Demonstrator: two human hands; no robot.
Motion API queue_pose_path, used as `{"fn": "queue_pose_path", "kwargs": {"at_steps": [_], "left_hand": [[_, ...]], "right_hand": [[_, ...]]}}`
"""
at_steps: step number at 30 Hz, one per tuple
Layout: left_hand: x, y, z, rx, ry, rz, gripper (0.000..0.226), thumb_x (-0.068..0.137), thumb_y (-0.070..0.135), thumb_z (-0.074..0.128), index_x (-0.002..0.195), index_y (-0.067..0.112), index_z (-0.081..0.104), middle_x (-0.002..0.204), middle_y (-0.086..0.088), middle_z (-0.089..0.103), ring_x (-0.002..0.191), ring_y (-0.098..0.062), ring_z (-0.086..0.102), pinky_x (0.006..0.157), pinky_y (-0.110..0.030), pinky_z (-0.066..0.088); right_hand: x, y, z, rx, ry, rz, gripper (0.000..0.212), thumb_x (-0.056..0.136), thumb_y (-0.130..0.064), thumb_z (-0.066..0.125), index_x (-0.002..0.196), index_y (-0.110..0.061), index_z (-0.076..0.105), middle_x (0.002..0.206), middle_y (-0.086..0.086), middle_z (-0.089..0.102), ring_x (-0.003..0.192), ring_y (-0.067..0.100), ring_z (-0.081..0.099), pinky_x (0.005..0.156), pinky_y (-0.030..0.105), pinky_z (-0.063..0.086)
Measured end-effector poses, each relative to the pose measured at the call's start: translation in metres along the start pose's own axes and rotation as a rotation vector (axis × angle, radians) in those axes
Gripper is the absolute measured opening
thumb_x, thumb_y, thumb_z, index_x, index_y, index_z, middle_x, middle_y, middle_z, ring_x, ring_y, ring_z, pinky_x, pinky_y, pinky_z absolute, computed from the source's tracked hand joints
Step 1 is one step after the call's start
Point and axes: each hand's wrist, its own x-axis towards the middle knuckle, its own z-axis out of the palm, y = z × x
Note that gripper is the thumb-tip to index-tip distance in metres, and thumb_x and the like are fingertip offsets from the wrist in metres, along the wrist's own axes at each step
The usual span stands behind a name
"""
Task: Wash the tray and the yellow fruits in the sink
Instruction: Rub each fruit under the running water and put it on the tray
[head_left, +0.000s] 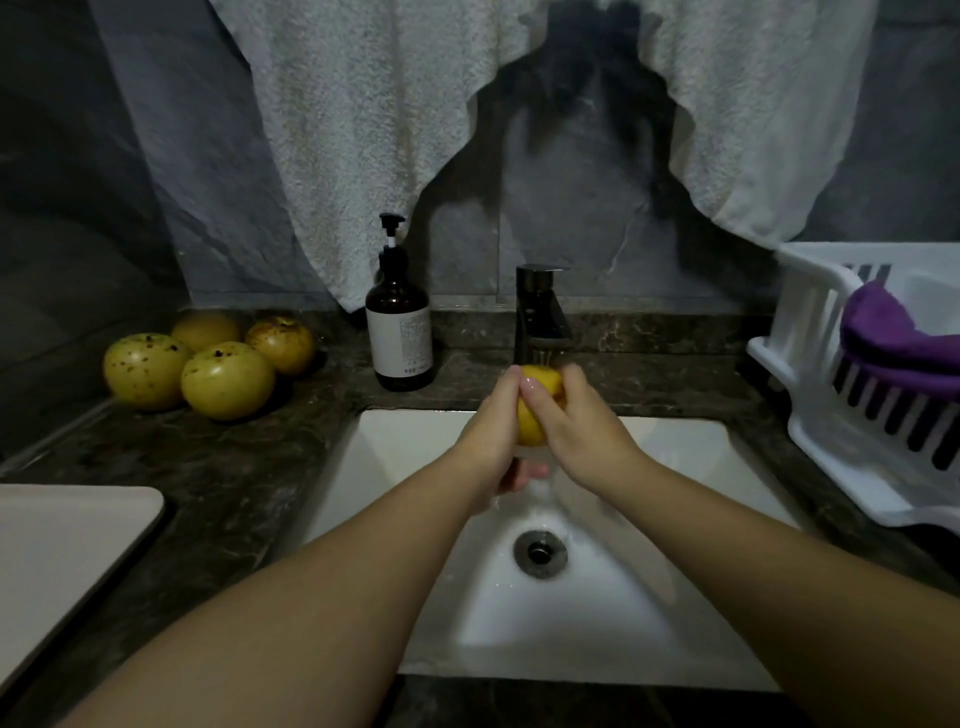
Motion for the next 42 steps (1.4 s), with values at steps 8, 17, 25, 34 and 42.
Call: {"fn": "queue_pose_path", "kwargs": {"at_steps": [8, 17, 25, 34, 42], "left_hand": [[-0.009, 0.006, 0.0, -0.259, -0.096, -0.078, 0.058, 0.099, 0.058, 0.058, 0.134, 0.012, 0.063, 0.121, -0.015, 0.074, 0.101, -0.026, 0.076, 0.076, -0.035, 0.065], [-0.006, 0.005, 0.0, -0.082, -0.067, -0.031, 0.049, 0.094, 0.062, 0.061, 0.118, 0.02, 0.069, 0.094, -0.004, 0.07, 0.075, -0.016, 0.064, 0.054, -0.022, 0.046], [-0.006, 0.007, -0.002, -0.312, -0.133, -0.133, 0.052, 0.104, 0.051, 0.049, 0.13, 0.009, 0.064, 0.102, -0.014, 0.074, 0.082, -0.025, 0.074, 0.075, -0.038, 0.063], [-0.006, 0.006, -0.001, -0.303, -0.161, -0.066, 0.04, 0.104, 0.039, 0.058, 0.131, 0.009, 0.063, 0.103, -0.012, 0.077, 0.087, -0.022, 0.077, 0.073, -0.034, 0.065], [-0.002, 0.004, 0.001, -0.31, -0.103, 0.019, 0.043, 0.105, 0.047, 0.055, 0.135, 0.017, 0.06, 0.11, -0.013, 0.075, 0.083, -0.021, 0.078, 0.064, -0.033, 0.064]], "right_hand": [[0.004, 0.009, -0.001, 0.012, -0.108, -0.023, 0.067, 0.09, -0.065, 0.061, 0.142, -0.029, 0.038, 0.121, 0.0, 0.057, 0.101, 0.011, 0.061, 0.077, 0.03, 0.051], [0.004, 0.013, -0.012, -0.24, -0.093, -0.085, 0.1, 0.056, -0.07, 0.071, 0.144, -0.04, 0.035, 0.132, -0.014, 0.045, 0.108, 0.01, 0.054, 0.081, 0.029, 0.051], [0.005, 0.012, -0.012, -0.134, -0.045, -0.03, 0.096, 0.056, -0.07, 0.076, 0.139, -0.043, 0.038, 0.128, -0.01, 0.045, 0.108, 0.013, 0.054, 0.081, 0.03, 0.051], [0.001, 0.01, -0.021, -0.232, -0.087, -0.06, 0.087, 0.074, -0.048, 0.081, 0.149, -0.036, 0.038, 0.14, -0.006, 0.039, 0.124, 0.019, 0.046, 0.102, 0.043, 0.048], [-0.007, 0.007, -0.031, -0.305, -0.034, -0.18, 0.057, 0.08, -0.051, 0.075, 0.131, -0.049, 0.049, 0.126, -0.022, 0.036, 0.108, 0.007, 0.048, 0.088, 0.033, 0.049]]}}
